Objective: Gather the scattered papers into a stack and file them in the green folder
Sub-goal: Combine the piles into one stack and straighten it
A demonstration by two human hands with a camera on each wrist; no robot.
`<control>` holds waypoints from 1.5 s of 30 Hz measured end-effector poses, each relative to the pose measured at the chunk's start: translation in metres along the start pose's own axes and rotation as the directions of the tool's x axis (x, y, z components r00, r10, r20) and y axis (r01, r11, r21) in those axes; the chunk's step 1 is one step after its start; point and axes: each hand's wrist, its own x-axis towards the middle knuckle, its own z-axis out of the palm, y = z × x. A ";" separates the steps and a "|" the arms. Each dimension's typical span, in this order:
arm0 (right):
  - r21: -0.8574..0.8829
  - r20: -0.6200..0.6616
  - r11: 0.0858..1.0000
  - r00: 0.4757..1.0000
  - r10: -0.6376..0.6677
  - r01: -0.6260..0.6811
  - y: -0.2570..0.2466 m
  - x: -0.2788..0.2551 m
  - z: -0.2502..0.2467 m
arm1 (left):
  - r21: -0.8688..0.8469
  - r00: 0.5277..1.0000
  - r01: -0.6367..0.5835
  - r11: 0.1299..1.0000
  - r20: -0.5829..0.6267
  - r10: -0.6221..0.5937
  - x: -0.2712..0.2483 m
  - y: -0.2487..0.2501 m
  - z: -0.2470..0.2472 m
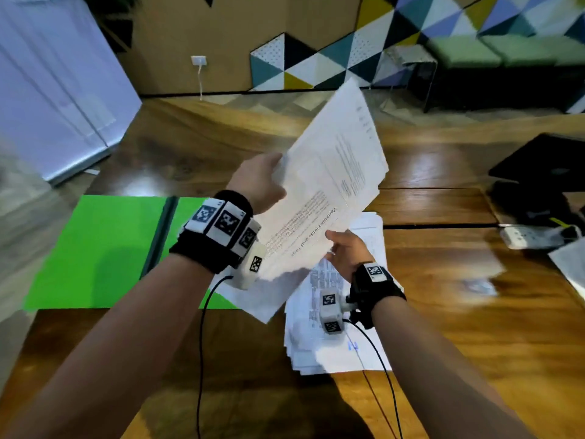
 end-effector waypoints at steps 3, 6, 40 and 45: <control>-0.093 -0.139 0.982 0.975 -0.176 0.164 -0.019 -0.010 -0.026 | -0.152 0.994 0.068 0.986 -0.079 -0.081 0.001 -0.007 0.024; -0.286 -0.177 0.890 0.894 -0.413 0.354 -0.044 -0.022 -0.039 | -0.320 0.979 0.078 0.944 -0.157 -0.134 -0.004 -0.010 0.055; -0.764 -0.589 0.374 0.805 -0.074 -0.525 -0.012 0.031 -0.093 | 0.069 0.622 0.755 0.652 0.241 -0.745 0.002 -0.067 0.195; -0.663 -0.548 0.519 0.822 0.154 -0.539 -0.009 0.026 -0.100 | -0.100 0.523 0.843 0.528 0.380 -0.763 -0.001 -0.070 0.209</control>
